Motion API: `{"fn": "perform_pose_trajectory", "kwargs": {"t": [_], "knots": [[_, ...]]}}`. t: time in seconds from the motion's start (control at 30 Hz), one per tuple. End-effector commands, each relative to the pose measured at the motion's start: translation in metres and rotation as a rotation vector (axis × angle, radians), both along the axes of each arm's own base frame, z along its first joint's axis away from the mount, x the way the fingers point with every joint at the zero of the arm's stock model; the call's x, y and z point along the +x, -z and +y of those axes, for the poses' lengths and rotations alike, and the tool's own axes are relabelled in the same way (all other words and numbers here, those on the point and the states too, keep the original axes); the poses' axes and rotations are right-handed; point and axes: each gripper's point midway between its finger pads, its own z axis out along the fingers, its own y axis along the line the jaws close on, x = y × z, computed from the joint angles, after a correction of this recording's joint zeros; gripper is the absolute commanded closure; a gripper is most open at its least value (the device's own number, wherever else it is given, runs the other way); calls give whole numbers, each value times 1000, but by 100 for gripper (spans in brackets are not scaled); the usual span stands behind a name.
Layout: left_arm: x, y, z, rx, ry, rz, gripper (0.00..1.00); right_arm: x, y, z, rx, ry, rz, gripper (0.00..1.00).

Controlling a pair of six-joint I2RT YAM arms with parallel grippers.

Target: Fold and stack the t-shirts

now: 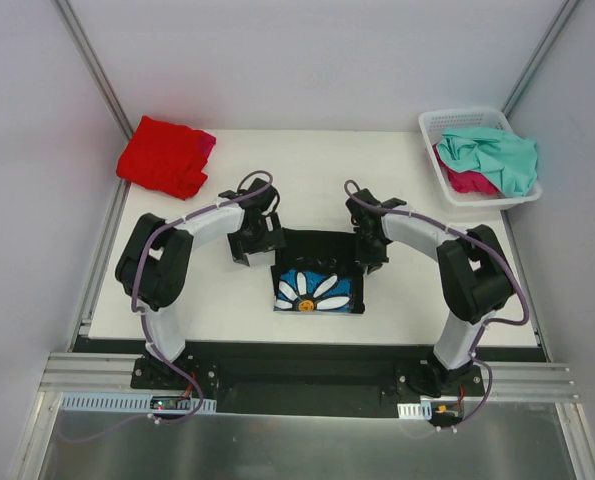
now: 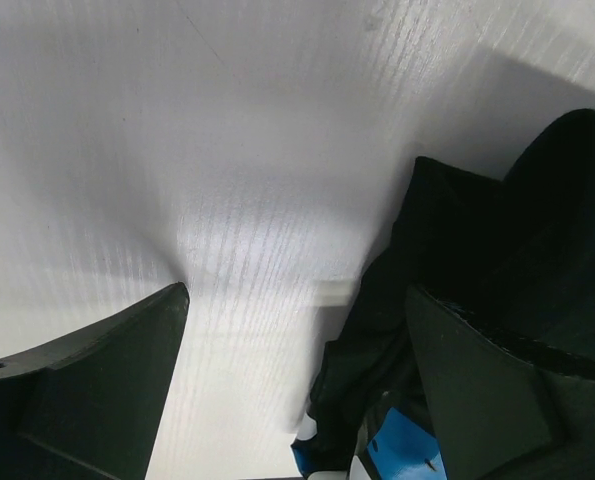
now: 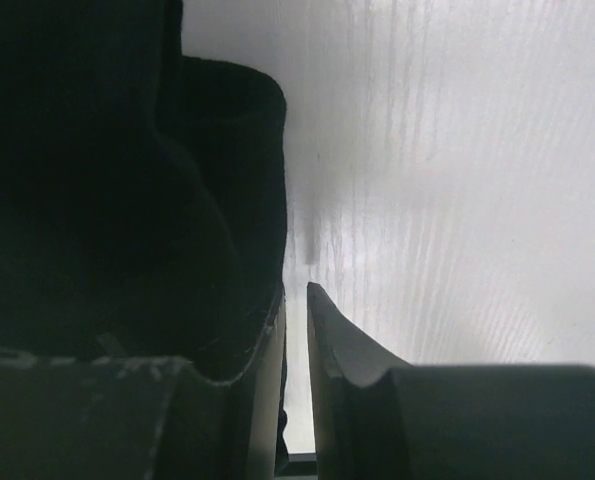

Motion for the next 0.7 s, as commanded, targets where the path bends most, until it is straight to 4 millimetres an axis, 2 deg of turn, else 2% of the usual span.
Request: {"fn": "perform_pose_trajectory", "kwargs": {"t": [0.0,0.03,0.1,0.13,0.17,0.23,0.27,0.33,0.37,0.4,0.43,0.47,0.5,0.53,0.57,0.6,0.67], "knots": [[4,-31,4,-30,-11,-70,10,7,-49,0,20,1,-96,82],[6,-36,6,-33,-10,-79,10,7,-64,0,32,-3,-131,81],[21,-51,17,-12,-25,-141,10,5,-80,-5,28,-5,-155,81],[27,-54,21,-3,-28,-157,10,8,-98,-6,44,-1,-203,80],[38,-66,23,-2,-15,-197,10,5,-105,-9,37,-2,-207,79],[55,-74,39,49,-20,-227,10,4,-121,-14,33,-7,-241,77],[72,-90,41,69,3,-284,10,2,-131,-16,45,-9,-266,75],[94,-97,60,159,-7,-330,10,-5,-141,-24,28,-9,-275,73],[110,-113,64,181,-1,-378,10,-11,-145,-29,22,-5,-274,71],[119,-112,72,206,-8,-380,10,-15,-146,-32,15,-8,-272,70],[130,-117,87,234,-42,-396,10,-20,-149,-35,14,-7,-271,70],[143,-127,95,239,-64,-423,10,-28,-144,-39,4,-11,-255,70],[150,-122,104,258,-83,-416,10,-35,-150,-41,29,-9,-276,70],[157,-124,122,295,-127,-423,10,-39,-151,-43,38,-8,-282,69],[166,-127,129,300,-148,-435,10,-47,-144,-46,39,-13,-268,69],[171,-117,134,311,-153,-415,10,-55,-150,-43,86,-23,-284,69],[182,-105,155,343,-198,-396,10,-67,-146,-45,113,-31,-271,69]]}}
